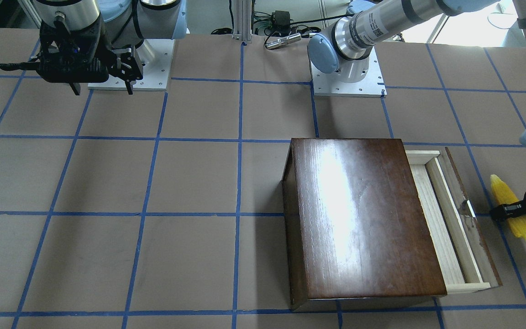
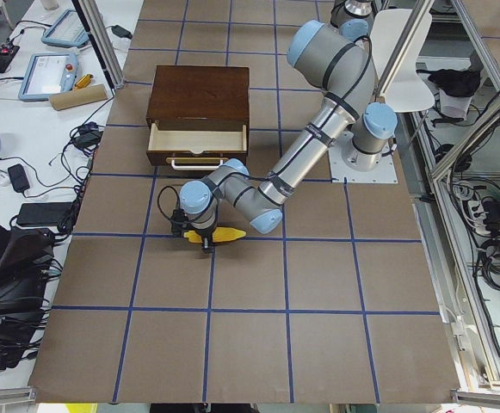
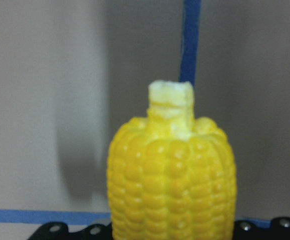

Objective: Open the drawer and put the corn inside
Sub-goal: 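Lift the corn cob upright with the left gripper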

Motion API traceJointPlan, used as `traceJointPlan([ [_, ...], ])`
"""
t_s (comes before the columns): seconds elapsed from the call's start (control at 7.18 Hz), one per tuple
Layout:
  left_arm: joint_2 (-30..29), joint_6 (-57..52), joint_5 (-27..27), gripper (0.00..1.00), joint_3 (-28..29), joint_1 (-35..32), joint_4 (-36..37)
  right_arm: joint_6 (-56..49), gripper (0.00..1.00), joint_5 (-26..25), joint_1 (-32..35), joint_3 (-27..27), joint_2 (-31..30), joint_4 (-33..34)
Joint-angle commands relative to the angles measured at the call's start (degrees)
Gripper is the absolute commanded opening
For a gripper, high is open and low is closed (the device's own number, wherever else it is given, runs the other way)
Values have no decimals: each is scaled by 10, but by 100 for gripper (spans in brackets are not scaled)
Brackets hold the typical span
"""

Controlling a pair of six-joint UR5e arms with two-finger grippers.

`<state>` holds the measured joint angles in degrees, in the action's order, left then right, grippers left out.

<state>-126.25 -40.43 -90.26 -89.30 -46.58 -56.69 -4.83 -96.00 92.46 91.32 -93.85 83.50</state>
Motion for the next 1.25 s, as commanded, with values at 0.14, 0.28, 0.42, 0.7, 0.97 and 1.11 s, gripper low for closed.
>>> traceJointPlan([
  [0.14, 0, 1, 0, 0, 0, 1, 0, 0, 100, 0, 0, 0, 1, 0],
  [0.28, 0, 1, 0, 0, 0, 0, 0, 0, 100, 0, 0, 0, 1, 0],
  [0.42, 0, 1, 0, 0, 0, 1, 0, 0, 100, 0, 0, 0, 0, 0],
  [0.7, 2, 0, 0, 0, 1, 0, -2, 0, 100, 0, 0, 0, 1, 0],
  [0.97, 40, 5, -1, 0, 7, -9, -33, 0, 100, 0, 0, 0, 1, 0],
  [1.11, 74, 3, 2, 0, 10, -10, -62, 0, 100, 0, 0, 0, 0, 0],
])
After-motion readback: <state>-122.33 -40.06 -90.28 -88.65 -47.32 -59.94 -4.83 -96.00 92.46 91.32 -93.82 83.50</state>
